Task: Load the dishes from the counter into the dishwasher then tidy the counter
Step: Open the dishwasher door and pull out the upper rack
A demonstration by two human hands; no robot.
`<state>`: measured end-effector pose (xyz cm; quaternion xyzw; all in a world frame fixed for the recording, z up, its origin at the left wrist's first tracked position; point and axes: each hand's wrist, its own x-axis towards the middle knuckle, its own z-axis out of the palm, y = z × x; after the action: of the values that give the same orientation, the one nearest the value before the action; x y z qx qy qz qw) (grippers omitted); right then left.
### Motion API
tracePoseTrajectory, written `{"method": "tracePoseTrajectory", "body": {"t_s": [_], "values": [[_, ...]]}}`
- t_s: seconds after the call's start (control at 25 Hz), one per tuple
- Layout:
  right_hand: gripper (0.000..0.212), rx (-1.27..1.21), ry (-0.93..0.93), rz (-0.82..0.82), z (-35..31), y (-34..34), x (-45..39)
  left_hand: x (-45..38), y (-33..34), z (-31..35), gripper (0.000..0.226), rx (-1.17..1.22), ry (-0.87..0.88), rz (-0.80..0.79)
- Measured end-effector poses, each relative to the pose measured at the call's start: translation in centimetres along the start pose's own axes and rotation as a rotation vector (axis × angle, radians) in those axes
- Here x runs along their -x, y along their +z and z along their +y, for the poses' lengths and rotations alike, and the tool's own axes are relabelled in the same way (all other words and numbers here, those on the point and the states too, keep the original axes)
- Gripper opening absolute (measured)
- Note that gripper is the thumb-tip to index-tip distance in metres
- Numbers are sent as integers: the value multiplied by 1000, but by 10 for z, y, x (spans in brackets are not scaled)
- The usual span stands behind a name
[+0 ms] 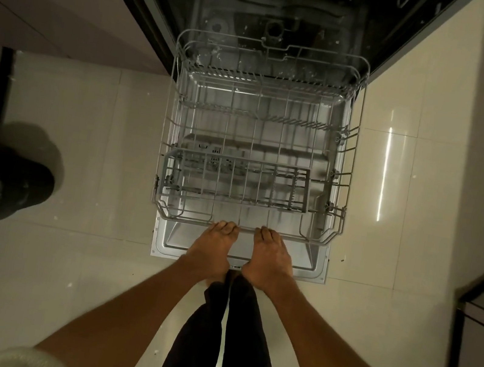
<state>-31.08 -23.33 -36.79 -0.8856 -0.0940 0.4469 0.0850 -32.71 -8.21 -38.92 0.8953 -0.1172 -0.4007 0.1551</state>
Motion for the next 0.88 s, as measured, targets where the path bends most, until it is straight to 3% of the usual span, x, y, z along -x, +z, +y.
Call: {"method": "tracePoseTrajectory", "body": {"t_s": [0.6,0.88], "values": [[97,3,5,-47,0,13,15,16,17,3,87,30,-21,-37],[96,27,-9,-7,-10,-36,7,21,-25,0,86,112,-61,-39]]}}
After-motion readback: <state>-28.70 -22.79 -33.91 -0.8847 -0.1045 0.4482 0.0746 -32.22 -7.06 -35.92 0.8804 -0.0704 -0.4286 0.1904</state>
